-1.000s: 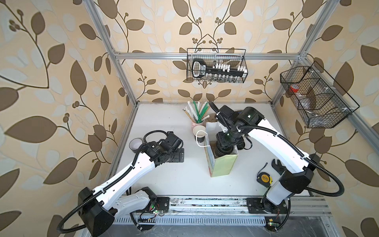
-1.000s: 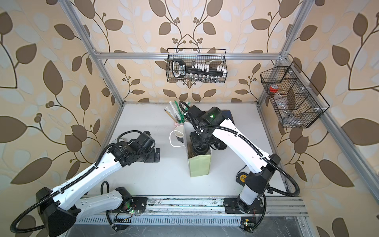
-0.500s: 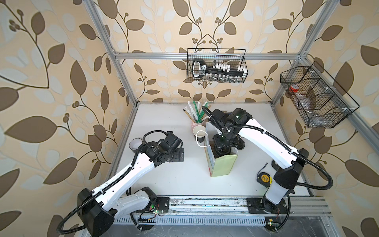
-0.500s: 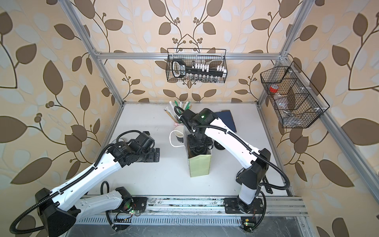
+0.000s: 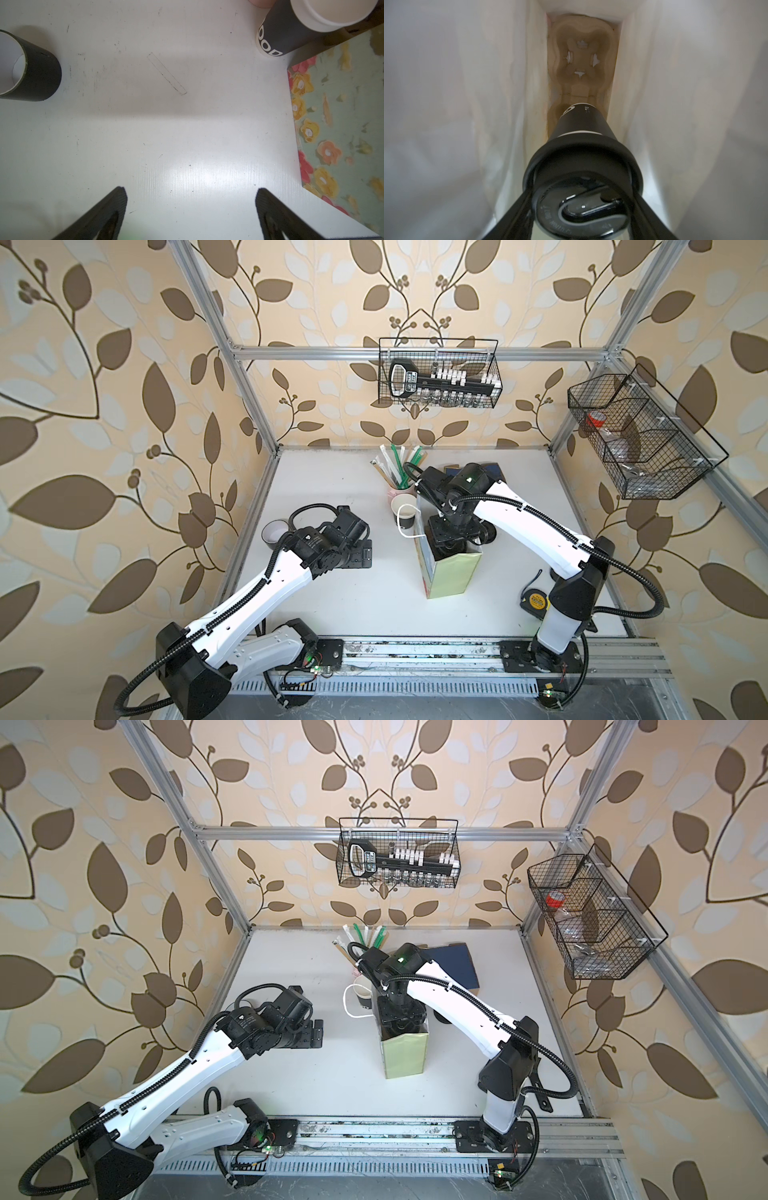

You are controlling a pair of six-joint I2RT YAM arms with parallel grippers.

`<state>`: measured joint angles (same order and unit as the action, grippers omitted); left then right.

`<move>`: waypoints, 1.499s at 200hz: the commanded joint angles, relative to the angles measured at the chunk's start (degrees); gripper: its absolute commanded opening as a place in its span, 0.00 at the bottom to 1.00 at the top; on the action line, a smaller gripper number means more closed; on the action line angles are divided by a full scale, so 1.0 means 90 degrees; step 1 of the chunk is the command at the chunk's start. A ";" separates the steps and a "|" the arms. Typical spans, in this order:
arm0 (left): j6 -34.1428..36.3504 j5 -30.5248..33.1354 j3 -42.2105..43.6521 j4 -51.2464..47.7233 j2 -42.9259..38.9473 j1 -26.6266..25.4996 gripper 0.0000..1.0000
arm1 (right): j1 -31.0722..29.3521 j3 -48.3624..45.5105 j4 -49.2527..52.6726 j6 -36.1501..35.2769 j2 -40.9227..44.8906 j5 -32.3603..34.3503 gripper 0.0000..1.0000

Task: Pack the takeout coffee
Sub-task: 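Lower the black tumbler into the bag toward the carrier slot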

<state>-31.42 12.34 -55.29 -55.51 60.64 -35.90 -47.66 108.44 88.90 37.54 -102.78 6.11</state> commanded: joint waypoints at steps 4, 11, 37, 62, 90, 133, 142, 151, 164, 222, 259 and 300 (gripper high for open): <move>0.0073 -0.0004 -0.0080 -0.0053 -0.0107 0.0064 0.99 | -0.0094 -0.0057 0.0132 0.0434 -0.0246 0.0027 0.00; 0.0078 0.0005 -0.0078 -0.0053 -0.0107 0.0066 0.99 | -0.0105 -0.0018 0.0131 0.0476 -0.0277 -0.0030 0.00; 0.0074 0.0042 -0.0078 -0.0063 -0.0151 0.0070 0.99 | -0.0079 0.0016 0.0132 0.0595 -0.0255 0.0015 0.00; 0.0079 0.0028 -0.0078 -0.0053 -0.0157 0.0069 0.99 | -0.0074 -0.0151 0.0057 0.0753 -0.0087 -0.0077 0.00; 0.0097 0.0006 -0.0078 -0.0053 -0.0136 0.0069 0.99 | -0.0057 -0.0506 -0.0106 0.0810 0.0057 -0.0272 0.00; 0.0094 0.0025 -0.0075 -0.0053 -0.0176 0.0071 0.99 | -0.0026 -0.0734 -0.0252 0.0888 0.0247 -0.0395 0.00; 0.0098 0.0026 -0.0083 -0.0053 -0.0166 0.0063 0.99 | -0.0023 -0.0786 -0.0268 0.0890 0.0272 -0.0426 0.00; 0.0100 0.0026 -0.0078 -0.0053 -0.0166 0.0067 0.99 | -0.0045 -0.0853 -0.0300 0.0909 0.0298 -0.0446 0.00; 0.0094 0.0026 -0.0074 -0.0054 -0.0156 0.0071 0.99 | -0.0062 -0.0935 -0.0325 0.0930 0.0331 -0.0457 0.00; 0.0092 0.0038 -0.0087 -0.0061 -0.0146 0.0069 0.99 | -0.0045 -0.1165 -0.0537 0.0897 0.0385 -0.0495 0.00; 0.0094 0.0066 -0.0083 -0.0066 -0.0143 0.0064 0.99 | -0.0054 -0.1305 -0.0533 0.0893 0.0421 -0.0428 0.00; 0.0095 0.0074 -0.0086 -0.0069 -0.0117 0.0064 0.99 | -0.0022 -0.1468 -0.0532 0.0912 0.0556 -0.0416 0.00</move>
<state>-31.42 12.36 -55.29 -55.51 60.16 -35.90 -47.99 95.81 83.02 44.77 -99.59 2.11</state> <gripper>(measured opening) 0.989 0.625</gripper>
